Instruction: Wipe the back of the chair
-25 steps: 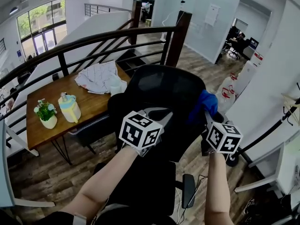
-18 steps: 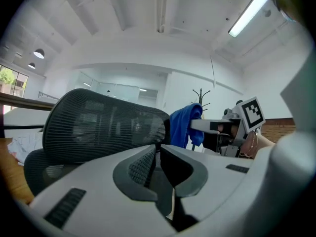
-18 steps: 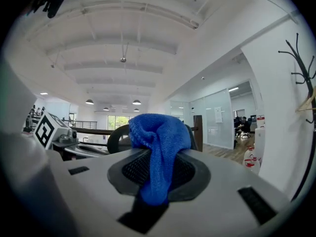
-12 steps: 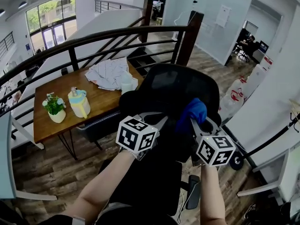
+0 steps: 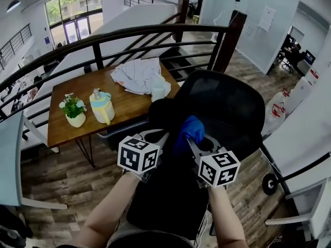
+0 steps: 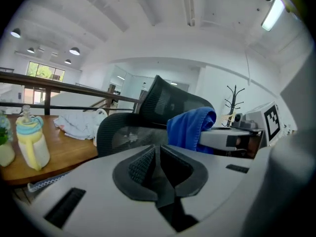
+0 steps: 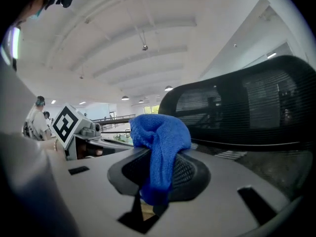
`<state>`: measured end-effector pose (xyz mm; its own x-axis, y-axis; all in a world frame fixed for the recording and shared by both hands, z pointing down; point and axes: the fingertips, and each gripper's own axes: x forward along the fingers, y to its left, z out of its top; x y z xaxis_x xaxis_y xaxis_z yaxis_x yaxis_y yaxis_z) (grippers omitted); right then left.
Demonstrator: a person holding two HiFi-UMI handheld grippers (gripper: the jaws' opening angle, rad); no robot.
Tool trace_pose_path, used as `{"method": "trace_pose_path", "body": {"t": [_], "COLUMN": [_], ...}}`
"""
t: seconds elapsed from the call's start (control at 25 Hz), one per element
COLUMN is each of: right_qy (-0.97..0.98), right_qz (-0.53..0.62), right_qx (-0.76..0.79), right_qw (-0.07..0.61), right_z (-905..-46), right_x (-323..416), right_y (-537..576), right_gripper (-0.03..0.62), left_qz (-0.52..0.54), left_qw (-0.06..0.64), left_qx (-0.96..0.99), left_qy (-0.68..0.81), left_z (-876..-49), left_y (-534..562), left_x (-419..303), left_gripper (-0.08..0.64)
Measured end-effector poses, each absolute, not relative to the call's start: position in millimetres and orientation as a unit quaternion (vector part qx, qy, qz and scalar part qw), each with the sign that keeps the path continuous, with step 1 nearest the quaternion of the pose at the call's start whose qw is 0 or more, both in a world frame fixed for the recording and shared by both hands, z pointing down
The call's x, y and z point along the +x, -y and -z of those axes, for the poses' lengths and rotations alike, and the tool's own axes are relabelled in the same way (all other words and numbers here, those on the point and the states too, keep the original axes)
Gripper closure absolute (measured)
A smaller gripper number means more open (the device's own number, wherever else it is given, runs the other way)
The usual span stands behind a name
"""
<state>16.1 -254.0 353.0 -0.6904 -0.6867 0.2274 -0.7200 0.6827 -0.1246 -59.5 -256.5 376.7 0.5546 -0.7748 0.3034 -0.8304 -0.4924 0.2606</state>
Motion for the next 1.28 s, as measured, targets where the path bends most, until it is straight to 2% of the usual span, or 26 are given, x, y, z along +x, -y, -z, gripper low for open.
{"method": "trace_pose_path", "body": {"t": [0.32,0.52,0.88,1.28], "right_qy": [0.941,0.946,0.921,0.894], "right_qz": [-0.104,-0.104,-0.122,-0.151], "right_qx": [0.307,0.294,0.347,0.405], "right_qw": [0.095,0.092,0.126,0.115], "right_z": [-374.1,-377.1,-407.9,-419.5], "right_x": [-73.5,-97.1,-64.7,-5.4], "right_y": [277.0,294.6,324.6,336.6], "right_gripper": [0.494,0.494,0.494,0.494], "left_qz": [-0.083,-0.083,-0.099,-0.105], "left_qw": [0.216,0.230,0.245,0.256], "left_qx": [0.823,0.805,0.809,0.823], "left_qy": [0.519,0.540,0.526,0.497], "left_z": [-400.2,-411.1,-428.5,-437.0], "left_y": [256.5,261.5,270.3,280.1], "left_x": [-119.8,-139.1,-122.5,-83.5], "left_gripper": [0.518,0.518,0.518,0.518]}}
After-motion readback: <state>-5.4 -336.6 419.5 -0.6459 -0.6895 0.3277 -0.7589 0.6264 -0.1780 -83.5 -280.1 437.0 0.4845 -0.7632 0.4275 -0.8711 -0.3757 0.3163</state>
